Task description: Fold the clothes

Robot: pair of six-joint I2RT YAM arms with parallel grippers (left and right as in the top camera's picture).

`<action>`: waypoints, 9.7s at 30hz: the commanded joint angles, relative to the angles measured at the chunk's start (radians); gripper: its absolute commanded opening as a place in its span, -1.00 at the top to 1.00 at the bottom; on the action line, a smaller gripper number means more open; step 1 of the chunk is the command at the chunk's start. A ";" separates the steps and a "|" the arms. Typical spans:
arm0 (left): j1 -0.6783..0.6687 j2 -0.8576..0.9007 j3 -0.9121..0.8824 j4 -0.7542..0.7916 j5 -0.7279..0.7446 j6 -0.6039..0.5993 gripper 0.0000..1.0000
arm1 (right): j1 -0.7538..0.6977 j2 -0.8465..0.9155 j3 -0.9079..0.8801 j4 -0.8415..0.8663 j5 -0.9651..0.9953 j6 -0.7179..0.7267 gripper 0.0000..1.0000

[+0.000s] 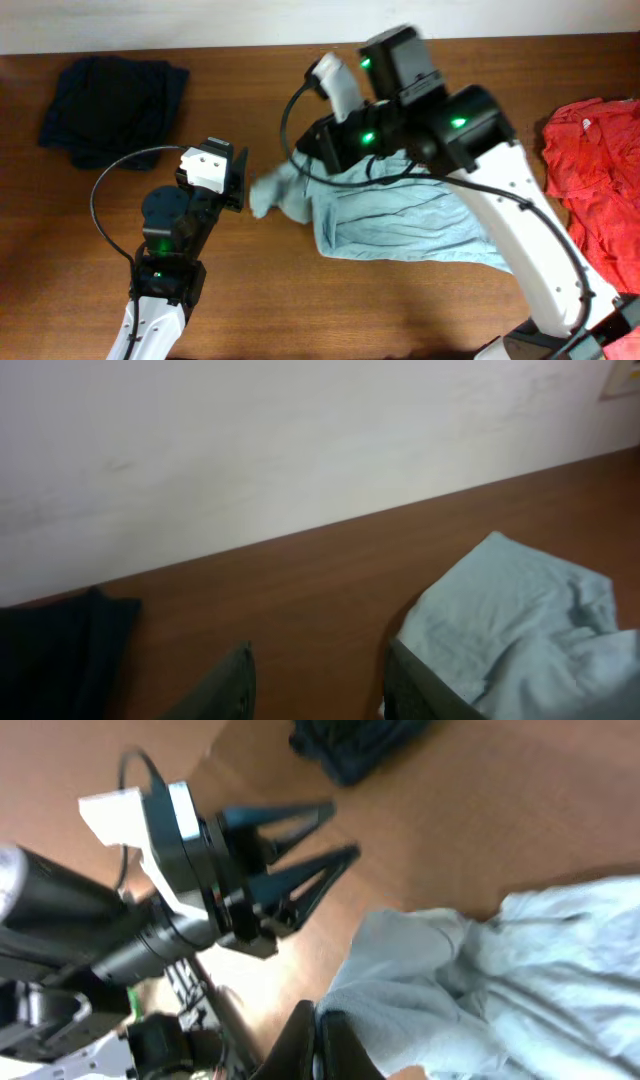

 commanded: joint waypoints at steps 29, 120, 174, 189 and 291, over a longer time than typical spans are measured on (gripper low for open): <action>0.004 -0.005 0.008 -0.091 -0.109 0.068 0.16 | 0.351 0.007 -0.463 0.084 0.084 0.181 0.92; -0.423 1.581 1.813 -1.081 0.076 0.090 0.99 | -0.798 -0.008 -0.343 -0.230 0.550 -0.007 -0.97; -0.182 1.730 2.286 -1.100 -0.280 -0.024 0.95 | -0.798 -0.008 -0.343 -0.230 0.551 -0.007 -0.97; -0.180 1.735 2.348 -1.525 -0.178 -0.220 0.92 | -0.798 -0.008 -0.343 -0.230 0.551 -0.007 -0.97; -0.105 1.735 2.593 -1.736 -0.258 -0.318 -0.98 | -0.696 0.075 -0.343 0.008 0.340 -0.211 -0.98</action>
